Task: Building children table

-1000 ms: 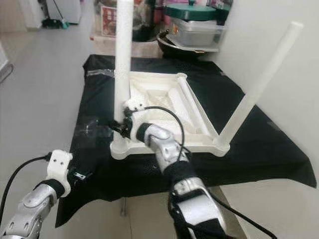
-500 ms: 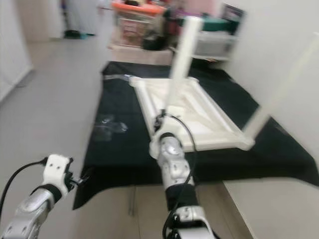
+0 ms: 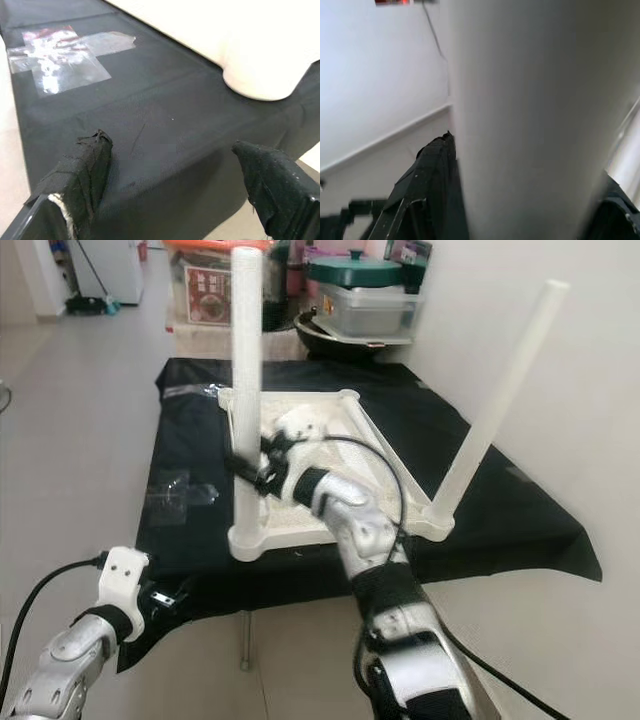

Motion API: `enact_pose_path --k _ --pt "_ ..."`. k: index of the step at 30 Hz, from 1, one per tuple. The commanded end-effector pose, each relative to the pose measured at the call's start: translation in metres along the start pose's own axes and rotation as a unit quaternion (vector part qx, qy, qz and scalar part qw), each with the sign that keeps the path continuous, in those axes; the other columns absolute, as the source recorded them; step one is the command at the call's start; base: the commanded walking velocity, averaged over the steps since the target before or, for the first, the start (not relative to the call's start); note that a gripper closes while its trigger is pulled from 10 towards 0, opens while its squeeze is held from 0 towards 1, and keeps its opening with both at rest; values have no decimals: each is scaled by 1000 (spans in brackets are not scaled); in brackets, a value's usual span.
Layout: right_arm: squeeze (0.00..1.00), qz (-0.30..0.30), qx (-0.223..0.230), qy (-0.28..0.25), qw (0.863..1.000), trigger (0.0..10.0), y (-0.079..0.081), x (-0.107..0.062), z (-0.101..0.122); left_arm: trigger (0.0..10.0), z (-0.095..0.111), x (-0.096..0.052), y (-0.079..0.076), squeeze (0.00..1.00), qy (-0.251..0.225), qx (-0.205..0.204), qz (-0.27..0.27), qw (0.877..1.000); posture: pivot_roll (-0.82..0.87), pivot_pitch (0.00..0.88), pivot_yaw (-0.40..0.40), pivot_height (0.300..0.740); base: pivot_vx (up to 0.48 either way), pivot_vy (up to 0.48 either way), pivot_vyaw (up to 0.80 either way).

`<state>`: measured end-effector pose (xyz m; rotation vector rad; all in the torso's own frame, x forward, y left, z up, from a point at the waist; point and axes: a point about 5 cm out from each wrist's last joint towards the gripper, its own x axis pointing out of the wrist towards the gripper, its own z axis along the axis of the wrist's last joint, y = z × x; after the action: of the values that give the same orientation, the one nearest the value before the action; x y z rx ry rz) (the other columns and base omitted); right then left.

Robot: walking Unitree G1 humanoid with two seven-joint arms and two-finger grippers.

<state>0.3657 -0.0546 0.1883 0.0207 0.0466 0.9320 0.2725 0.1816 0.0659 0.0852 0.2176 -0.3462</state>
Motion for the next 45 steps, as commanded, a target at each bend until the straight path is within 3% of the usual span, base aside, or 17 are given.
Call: enact_pose_path --k 1,4,6,7,13,14,19,20,21,22,24,25,28,29,30,43,45 --pt "0 8 -14 23 1000 10000 5 8 -8 10000 -2 1 -2 0 3 -5 0 1000 110 0 -140 740 0 0 0" --pt "0 -7 -5 26 1000 10000 8 16 -11 10000 -2 -1 -1 0 3 -4 2 1000 114 0 -140 740 0 0 0" --pt "0 -49 11 10 999 7373 2 18 -8 10000 -2 -2 1 0 4 -3 3 1000 114 0 -140 740 0 0 0" --pt "0 -101 25 -8 995 0 -9 16 -4 10000 -2 -2 1 0 4 -3 3 1000 110 0 -140 740 0 0 0" --pt "0 -394 62 23 917 0 -58 -15 -10 10000 -3 -2 0 0 4 -5 4 1000 99 0 -143 740 0 0 0" --pt "0 -518 75 29 852 0 -73 -39 -19 10000 -4 -2 -2 0 4 -7 4 1000 96 0 -144 740 0 0 0" --pt "0 -584 90 31 806 0 -63 -53 -32 10000 -5 -3 -5 0 4 -9 3 1000 93 0 -141 740 0 0 0" --pt "0 -507 122 29 853 4627 -33 -31 -36 10000 -6 -3 -5 0 6 -10 1 1000 84 0 -133 740 0 0 0" --pt "0 -507 122 29 853 4627 -33 -31 -36 10000 -6 -3 -5 0 6 -10 1 1000 84 0 -133 740 0 0 0" --pt "0 -454 126 9 882 10000 -15 -19 -31 10000 -6 -3 -5 0 7 -9 0 1000 84 0 -133 740 0 0 0" --pt "0 -349 121 -59 927 10000 17 -1 -11 10000 -6 -2 -4 0 7 -8 -2 1000 77 0 -127 740 0 0 0" --pt "1000 -308 115 -84 941 10000 28 4 -3 10000 -5 -2 -4 0 7 -7 -2 1000 77 0 -127 740 0 0 0" --pt "1000 -263 106 -92 955 10000 34 9 5 10000 -4 0 -3 0 6 -6 -2 1000 76 0 -129 740 0 0 0" --pt "690 -216 90 -83 969 10000 33 13 13 10000 -3 1 -3 0 4 -6 -2 1000 81 0 -135 740 0 0 0" --pt "0 -197 84 -82 973 10000 32 14 17 10000 -3 1 -3 0 4 -6 -1 1000 82 0 -137 740 0 0 0" --pt "0 3 -38 -50 998 10000 22 9 26 10000 -6 -3 -4 0 5 -10 6 1000 103 0 -155 740 0 0 0" --pt "0 1 -32 -44 999 6941 21 12 22 10000 -6 -3 -4 0 5 -10 6 1000 103 0 -155 740 0 0 0"
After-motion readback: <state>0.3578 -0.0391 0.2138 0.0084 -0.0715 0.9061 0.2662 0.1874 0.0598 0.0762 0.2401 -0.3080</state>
